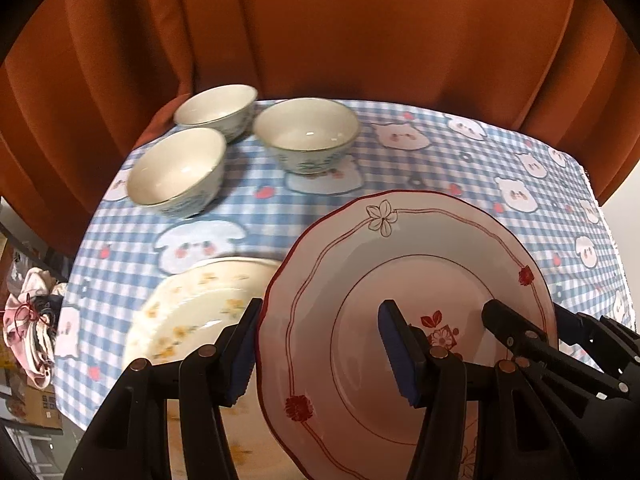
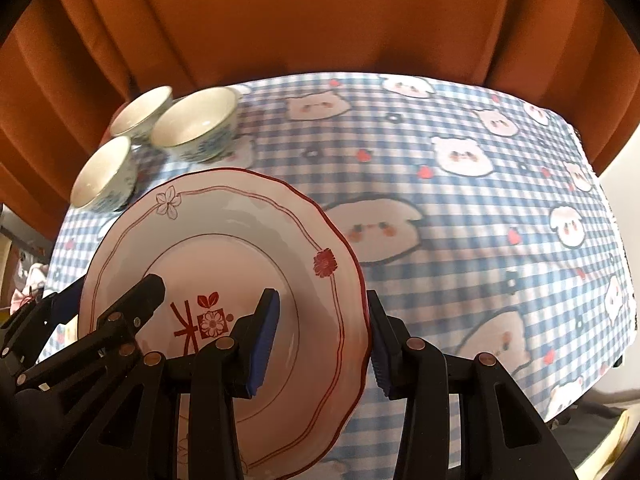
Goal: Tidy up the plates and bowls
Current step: 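Lift the red-rimmed plate with the left gripper over the yellow-flower plates, then lower the red-rimmed plate onto the yellow-flower plates and open the left gripper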
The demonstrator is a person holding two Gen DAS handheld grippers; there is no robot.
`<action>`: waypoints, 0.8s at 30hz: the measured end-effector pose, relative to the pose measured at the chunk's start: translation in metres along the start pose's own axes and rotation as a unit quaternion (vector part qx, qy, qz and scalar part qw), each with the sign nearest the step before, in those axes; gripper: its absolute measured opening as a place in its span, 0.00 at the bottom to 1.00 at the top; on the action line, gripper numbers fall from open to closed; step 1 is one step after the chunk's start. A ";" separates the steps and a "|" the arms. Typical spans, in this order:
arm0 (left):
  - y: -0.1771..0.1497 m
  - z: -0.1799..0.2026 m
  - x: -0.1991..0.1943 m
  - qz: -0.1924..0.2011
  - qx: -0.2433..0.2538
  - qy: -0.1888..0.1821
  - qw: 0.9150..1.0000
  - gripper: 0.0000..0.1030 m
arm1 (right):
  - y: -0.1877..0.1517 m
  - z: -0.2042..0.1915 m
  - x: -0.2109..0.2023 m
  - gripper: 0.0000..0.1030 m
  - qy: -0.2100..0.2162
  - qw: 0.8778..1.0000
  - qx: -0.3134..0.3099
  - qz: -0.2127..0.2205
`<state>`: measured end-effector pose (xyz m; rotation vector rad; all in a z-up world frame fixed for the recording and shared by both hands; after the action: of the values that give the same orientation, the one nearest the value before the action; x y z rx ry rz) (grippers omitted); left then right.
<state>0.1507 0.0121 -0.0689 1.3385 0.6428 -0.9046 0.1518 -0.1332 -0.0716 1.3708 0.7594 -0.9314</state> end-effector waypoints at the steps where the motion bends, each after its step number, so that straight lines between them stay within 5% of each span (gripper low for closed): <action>1: 0.000 -0.005 -0.001 0.000 0.000 0.001 1.000 0.56 | -0.001 -0.007 0.000 0.45 0.001 1.000 -0.001 0.000; 24: -0.038 -0.094 0.004 -0.054 -0.045 0.005 0.998 0.56 | -0.028 -0.105 0.013 0.45 0.012 0.998 -0.056 -0.039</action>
<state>0.1303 0.1046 -0.1063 1.2381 0.7611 -0.9454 0.1410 -0.0296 -0.1041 1.2640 0.8758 -0.9196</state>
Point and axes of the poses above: each gripper's, at about its wrist camera, not at the fingertips, and x roughly the way its jaws point, z to its right, y to its top, the point moved 3 cm from there along x, roughly the way its jaws point, and after that the axes turned 8 degrees about -y, right-handed, at the moved point
